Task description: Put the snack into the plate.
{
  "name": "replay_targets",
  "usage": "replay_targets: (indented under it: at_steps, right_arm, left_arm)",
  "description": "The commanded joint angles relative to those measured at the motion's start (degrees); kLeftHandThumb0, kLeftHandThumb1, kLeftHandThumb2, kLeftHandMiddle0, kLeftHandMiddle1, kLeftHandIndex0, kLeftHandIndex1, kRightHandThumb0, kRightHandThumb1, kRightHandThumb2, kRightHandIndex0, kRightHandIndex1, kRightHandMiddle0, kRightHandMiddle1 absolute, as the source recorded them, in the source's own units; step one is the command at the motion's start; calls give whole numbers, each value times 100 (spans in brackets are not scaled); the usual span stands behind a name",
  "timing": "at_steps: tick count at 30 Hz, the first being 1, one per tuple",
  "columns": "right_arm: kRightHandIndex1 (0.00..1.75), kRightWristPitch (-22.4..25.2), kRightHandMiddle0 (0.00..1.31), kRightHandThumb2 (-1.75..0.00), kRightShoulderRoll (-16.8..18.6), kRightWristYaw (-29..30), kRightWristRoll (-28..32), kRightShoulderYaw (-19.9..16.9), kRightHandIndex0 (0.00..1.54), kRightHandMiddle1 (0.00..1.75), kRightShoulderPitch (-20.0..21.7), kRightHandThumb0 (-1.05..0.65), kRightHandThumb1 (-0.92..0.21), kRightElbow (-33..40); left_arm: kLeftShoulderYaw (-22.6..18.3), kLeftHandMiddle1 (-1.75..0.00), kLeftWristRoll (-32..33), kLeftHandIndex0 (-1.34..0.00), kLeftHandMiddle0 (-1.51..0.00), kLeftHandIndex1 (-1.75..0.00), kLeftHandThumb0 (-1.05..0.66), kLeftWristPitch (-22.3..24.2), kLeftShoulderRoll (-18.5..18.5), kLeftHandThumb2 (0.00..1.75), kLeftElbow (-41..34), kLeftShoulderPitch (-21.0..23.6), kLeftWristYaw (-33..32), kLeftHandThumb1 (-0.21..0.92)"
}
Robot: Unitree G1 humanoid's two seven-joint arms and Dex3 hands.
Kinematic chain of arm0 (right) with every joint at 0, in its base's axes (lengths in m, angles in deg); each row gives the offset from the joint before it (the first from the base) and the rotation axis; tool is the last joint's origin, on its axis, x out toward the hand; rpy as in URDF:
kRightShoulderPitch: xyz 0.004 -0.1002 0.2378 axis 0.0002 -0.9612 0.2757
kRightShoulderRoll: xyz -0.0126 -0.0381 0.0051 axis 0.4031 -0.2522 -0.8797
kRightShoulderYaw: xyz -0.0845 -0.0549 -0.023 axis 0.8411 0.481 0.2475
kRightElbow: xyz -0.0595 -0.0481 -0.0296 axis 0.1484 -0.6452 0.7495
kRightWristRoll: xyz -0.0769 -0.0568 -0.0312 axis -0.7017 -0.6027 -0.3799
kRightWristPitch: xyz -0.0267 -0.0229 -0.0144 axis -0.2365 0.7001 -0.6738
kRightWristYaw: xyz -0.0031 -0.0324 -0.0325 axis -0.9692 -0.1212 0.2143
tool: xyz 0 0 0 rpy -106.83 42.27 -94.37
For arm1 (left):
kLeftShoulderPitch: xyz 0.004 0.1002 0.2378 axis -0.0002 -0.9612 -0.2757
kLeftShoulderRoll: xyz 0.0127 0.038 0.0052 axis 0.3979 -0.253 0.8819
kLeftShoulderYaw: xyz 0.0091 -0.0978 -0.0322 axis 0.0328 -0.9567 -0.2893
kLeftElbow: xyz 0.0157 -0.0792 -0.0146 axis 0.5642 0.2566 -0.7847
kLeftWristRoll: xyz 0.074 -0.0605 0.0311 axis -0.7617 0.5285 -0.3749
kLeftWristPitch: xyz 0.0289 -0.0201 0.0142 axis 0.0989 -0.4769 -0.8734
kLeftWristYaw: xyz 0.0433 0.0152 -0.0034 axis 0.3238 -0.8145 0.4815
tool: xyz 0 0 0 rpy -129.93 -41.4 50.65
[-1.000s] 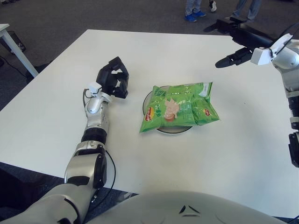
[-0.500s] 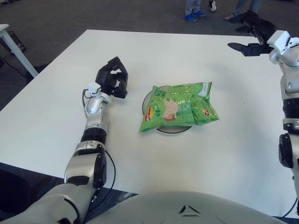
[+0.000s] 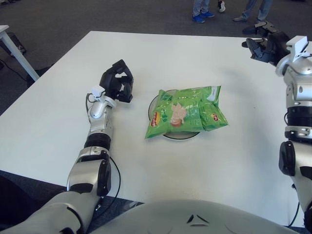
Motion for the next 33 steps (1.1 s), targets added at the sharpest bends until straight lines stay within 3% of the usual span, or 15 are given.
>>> replay_targets:
  at_steps: [1, 12, 26, 33]
  right_arm:
    - [122, 38, 19, -54, 246, 252, 247, -199, 22, 173, -255, -37, -91, 131]
    - [152, 103, 30, -77, 582, 623, 535, -367, 40, 175, -627, -38, -74, 417]
    - [163, 52, 45, -105, 878, 859, 752, -459, 63, 175, -1094, -42, -53, 389]
    - [173, -242, 50, -113, 1071, 799, 774, -469, 77, 175, -1391, -44, -46, 30]
  left_arm:
    - [-67, -175, 165, -74, -137, -175, -54, 105, -235, 150, 429, -574, -26, 17]
    - [-84, -175, 152, -68, -136, -175, -51, 262, -265, 142, 335, -595, -104, 23]
    - [-84, -175, 139, -66, -137, -175, -50, 513, -274, 139, 152, -641, -208, 26]
    - [-51, -175, 87, -65, -137, -175, -50, 658, -276, 138, -10, -691, -323, 26]
